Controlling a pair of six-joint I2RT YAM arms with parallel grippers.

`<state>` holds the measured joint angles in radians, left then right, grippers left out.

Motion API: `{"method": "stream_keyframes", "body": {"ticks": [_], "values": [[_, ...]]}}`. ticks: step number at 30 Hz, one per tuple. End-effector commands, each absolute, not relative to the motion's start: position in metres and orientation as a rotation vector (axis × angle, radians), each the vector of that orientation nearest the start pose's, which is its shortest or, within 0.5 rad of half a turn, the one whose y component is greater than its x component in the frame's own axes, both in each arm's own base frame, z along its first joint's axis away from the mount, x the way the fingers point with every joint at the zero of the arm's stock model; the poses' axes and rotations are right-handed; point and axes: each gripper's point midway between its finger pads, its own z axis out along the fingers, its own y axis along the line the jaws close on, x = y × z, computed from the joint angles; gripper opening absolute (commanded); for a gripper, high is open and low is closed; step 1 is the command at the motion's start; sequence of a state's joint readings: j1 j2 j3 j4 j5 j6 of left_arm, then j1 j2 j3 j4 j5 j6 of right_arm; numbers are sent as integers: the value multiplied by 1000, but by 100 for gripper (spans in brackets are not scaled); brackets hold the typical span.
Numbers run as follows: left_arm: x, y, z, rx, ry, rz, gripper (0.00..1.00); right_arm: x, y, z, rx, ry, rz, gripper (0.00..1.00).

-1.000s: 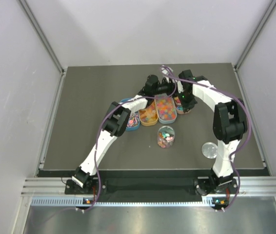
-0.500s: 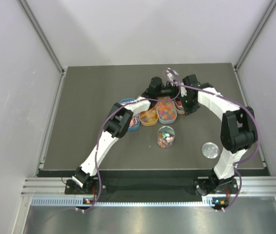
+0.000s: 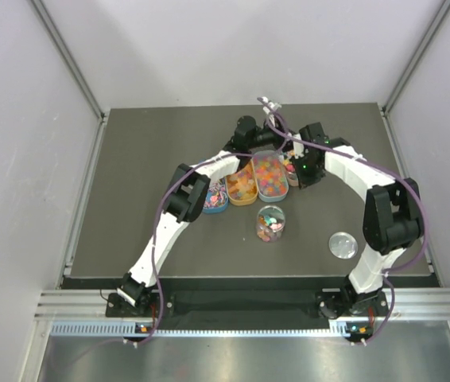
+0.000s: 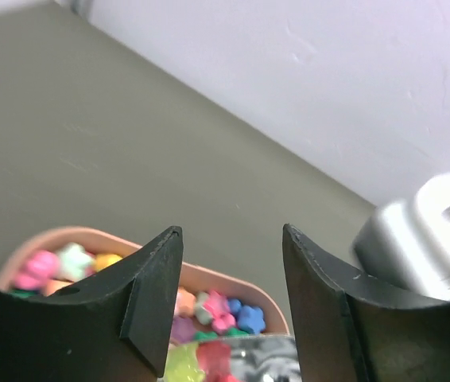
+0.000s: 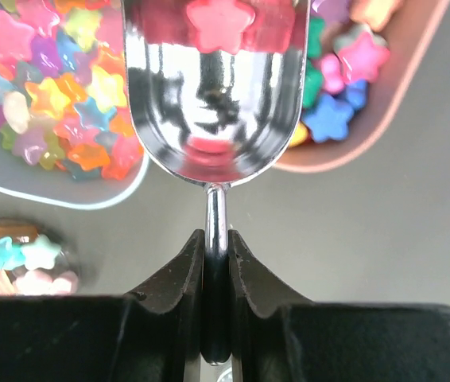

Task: Pack the candies
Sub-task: Scoop the fake candies from the storage box.

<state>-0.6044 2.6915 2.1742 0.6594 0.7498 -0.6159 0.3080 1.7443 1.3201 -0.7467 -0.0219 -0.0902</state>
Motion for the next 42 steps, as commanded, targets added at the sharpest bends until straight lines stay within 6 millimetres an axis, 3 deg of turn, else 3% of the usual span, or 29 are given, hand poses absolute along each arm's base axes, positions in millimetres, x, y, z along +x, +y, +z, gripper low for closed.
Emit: {"method": "stream_keyframes", "body": {"ticks": [1,4,8,16,19,23,27,29,31,33,39,40,42], "values": [[499,-475,290,676,1213,-1420,58,359,133,75,-649,2662,158,0],[501,-463,303,667,1211,-1427,59,360,132,69,-637,2677,160,0],[512,-458,298,671,1227,-1379,61,362,125,73,-612,2680,144,0],[546,-465,219,657,1358,-1257,59,360,110,107,-580,2584,101,0],[552,-460,218,637,1374,-1210,58,362,109,124,-617,2521,88,0],[556,-444,240,605,1382,-1174,58,359,101,153,-663,2424,51,0],[566,-399,269,560,1422,-1111,58,336,96,172,-784,2371,85,0],[569,-380,273,556,1457,-1077,58,320,92,178,-891,2328,85,0],[572,-350,289,554,1462,-1008,58,301,92,174,-1009,2308,113,0],[572,-321,297,540,1494,-955,58,288,92,184,-1056,2241,123,0],[563,-266,301,513,1613,-758,58,253,85,191,-1276,2150,92,0],[559,-260,290,510,1677,-735,58,247,85,192,-1341,2122,85,0],[555,-247,287,507,1720,-685,57,233,81,191,-1418,2117,74,0]]}}
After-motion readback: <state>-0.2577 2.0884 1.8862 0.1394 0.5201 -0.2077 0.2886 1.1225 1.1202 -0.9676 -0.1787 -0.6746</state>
